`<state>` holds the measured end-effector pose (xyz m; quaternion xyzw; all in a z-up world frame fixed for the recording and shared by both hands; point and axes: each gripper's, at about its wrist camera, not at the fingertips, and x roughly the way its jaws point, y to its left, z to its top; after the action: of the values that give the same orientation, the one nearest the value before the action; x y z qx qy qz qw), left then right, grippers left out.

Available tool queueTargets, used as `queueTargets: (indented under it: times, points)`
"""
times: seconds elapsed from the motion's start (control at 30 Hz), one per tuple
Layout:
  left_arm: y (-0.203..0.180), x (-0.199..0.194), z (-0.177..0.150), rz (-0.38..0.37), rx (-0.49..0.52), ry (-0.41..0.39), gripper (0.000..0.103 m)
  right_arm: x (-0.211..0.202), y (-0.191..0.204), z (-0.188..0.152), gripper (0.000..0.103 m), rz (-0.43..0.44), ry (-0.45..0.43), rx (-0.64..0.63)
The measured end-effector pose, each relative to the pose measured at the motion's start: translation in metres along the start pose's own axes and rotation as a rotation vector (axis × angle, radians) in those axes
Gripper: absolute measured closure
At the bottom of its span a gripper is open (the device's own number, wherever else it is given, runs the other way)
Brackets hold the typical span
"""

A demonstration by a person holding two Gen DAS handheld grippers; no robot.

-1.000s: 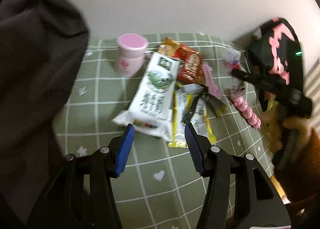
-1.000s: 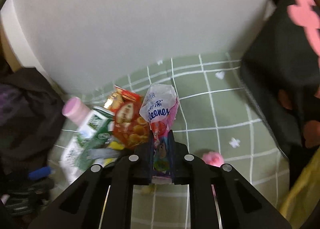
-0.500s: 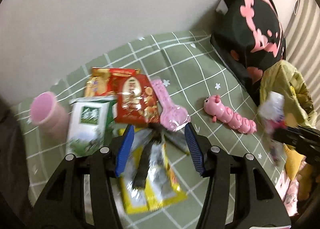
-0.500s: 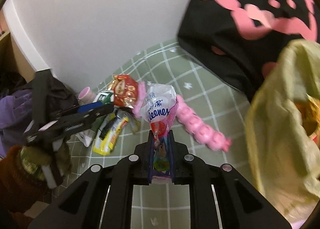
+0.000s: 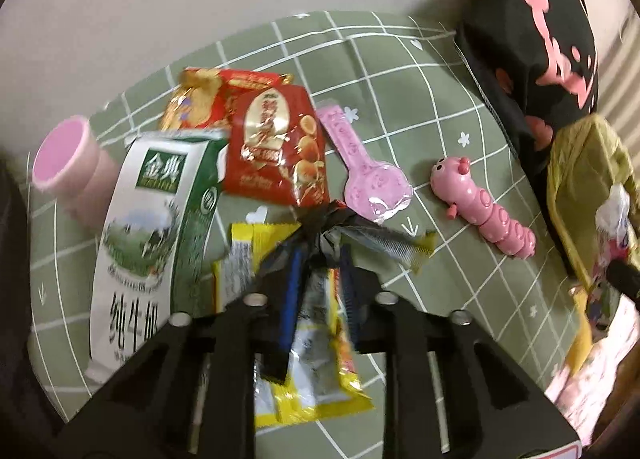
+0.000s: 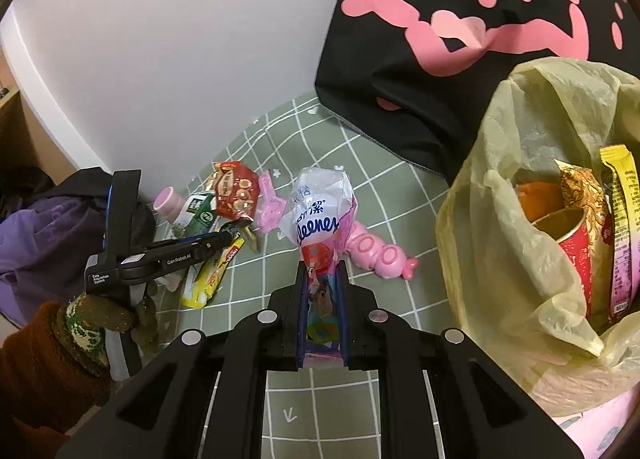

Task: Collect trash
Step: 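Lift the tissue packet with the right tool while the left tool grasps the dark snack strips, then carry both items to the trash bag and open the left tool to drop the strips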

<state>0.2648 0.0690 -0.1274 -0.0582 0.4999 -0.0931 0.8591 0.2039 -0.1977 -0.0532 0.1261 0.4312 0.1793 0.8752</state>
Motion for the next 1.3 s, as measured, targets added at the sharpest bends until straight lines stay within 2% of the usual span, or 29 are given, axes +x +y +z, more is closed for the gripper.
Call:
queueTargets:
  times: [0.13,0.3,0.4,0.6,0.73,0.87,0.97,1.3]
  points:
    - [0.001,-0.024,-0.009,0.003,-0.061,-0.036,0.092,-0.001,0.008,0.002,0.09,0.026,-0.001,-0.025]
    - [-0.008,-0.08,-0.015,-0.023,-0.111,-0.148,0.092,-0.005,0.011,0.006,0.09,0.06,-0.009,-0.035]
    - [-0.016,-0.112,-0.012,-0.026,-0.102,-0.207,0.092,-0.009,0.015,0.015,0.09,0.078,-0.023,-0.049]
    - [-0.043,-0.168,0.007,-0.035,-0.085,-0.353,0.092,-0.044,0.028,0.043,0.09,0.095,-0.12,-0.162]
    - [-0.064,-0.19,0.018,-0.049,-0.094,-0.413,0.092,-0.072,0.026,0.061,0.09,0.096,-0.188,-0.216]
    - [-0.097,-0.196,0.023,-0.076,-0.062,-0.439,0.091,-0.106,0.011,0.074,0.09,0.077,-0.266,-0.259]
    - [-0.125,-0.192,0.023,-0.106,-0.02,-0.436,0.092,-0.122,-0.009,0.076,0.09,0.022,-0.306,-0.27]
    - [-0.231,-0.147,0.044,-0.242,0.136,-0.347,0.091,-0.158,-0.091,0.077,0.09,-0.119,-0.323,-0.205]
